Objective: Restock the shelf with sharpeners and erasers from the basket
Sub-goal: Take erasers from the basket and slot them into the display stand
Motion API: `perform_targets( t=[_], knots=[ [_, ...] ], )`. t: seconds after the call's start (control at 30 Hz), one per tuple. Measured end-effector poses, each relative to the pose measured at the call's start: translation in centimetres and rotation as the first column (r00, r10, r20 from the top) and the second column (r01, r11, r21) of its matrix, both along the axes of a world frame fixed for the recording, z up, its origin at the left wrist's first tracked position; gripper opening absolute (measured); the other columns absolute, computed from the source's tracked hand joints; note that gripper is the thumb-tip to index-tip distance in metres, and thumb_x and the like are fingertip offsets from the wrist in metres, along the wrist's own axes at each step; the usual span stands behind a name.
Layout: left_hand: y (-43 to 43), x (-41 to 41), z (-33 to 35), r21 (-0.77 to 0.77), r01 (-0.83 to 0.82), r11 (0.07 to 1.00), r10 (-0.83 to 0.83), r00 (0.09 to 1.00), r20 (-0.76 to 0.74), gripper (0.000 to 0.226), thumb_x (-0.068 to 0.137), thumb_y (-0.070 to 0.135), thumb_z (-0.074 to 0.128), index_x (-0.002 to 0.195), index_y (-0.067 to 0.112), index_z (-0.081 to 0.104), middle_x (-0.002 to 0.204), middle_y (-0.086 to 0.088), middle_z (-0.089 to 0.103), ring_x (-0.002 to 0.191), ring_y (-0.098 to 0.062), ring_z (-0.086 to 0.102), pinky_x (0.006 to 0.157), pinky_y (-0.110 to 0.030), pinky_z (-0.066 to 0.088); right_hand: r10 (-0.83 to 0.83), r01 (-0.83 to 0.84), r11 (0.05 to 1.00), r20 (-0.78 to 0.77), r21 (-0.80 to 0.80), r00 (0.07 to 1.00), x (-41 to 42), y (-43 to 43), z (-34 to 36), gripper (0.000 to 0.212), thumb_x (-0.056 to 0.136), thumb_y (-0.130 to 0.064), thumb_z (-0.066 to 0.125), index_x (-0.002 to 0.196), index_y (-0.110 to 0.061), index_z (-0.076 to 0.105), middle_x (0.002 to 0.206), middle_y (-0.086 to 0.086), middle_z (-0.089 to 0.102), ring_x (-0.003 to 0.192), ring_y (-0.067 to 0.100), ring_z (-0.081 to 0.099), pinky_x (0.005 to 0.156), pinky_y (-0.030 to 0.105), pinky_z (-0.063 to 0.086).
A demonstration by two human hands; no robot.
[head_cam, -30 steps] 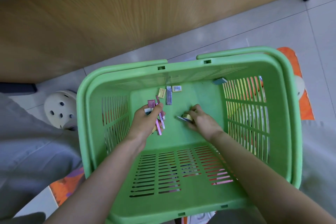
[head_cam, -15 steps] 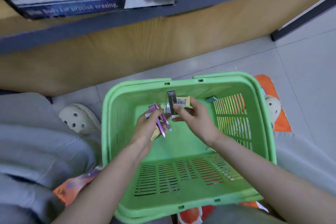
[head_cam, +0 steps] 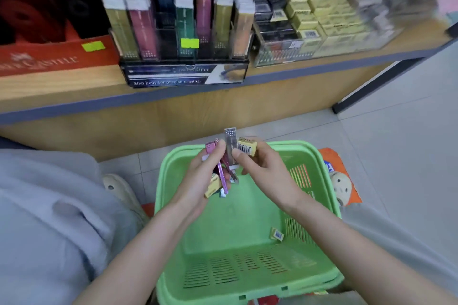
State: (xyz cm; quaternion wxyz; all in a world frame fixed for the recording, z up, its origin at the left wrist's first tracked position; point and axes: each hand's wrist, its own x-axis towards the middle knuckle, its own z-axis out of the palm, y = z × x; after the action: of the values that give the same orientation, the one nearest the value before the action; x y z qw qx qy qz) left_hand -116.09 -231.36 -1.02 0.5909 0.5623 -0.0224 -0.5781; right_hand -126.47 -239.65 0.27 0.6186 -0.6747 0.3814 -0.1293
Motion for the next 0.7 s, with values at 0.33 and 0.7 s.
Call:
perform_targets(
  t=[0.33,0.7],
  knots=[
    [0.5,3.3,6.7,-0.127,-0.045,0.991,0.047,0.999,0.009,0.023,0.078,0.031,0.068,0.081,0.009,0.064,0.056,-0.001,0.051,0.045,-0.010,0.045,0.042,-0.022,0.040,0.095,-0.079,0.992,0.180,-0.094,0.979,3.1,0.9,7.8,0.009,0.096,-0.018,0.049,0.096,-0.016,0.058,0.075,-0.014,0.059,0.067,0.007,0.052,0.061,0.021,0.048],
    [-1.0,9.4,10.6,-0.162,-0.140,0.977,0.147,0.989,0.029,0.021,0.088,0.021,0.059,0.073,0.010,0.069,0.042,-0.005,0.051,0.031,-0.011,0.043,0.029,-0.022,0.037,-0.139,0.187,0.966,0.248,-0.180,0.959,7.0,-1.2,14.5,0.014,0.095,-0.018,0.053,0.082,-0.018,0.048,0.058,-0.011,0.055,0.041,0.007,0.039,0.040,0.018,0.029]
  ],
)
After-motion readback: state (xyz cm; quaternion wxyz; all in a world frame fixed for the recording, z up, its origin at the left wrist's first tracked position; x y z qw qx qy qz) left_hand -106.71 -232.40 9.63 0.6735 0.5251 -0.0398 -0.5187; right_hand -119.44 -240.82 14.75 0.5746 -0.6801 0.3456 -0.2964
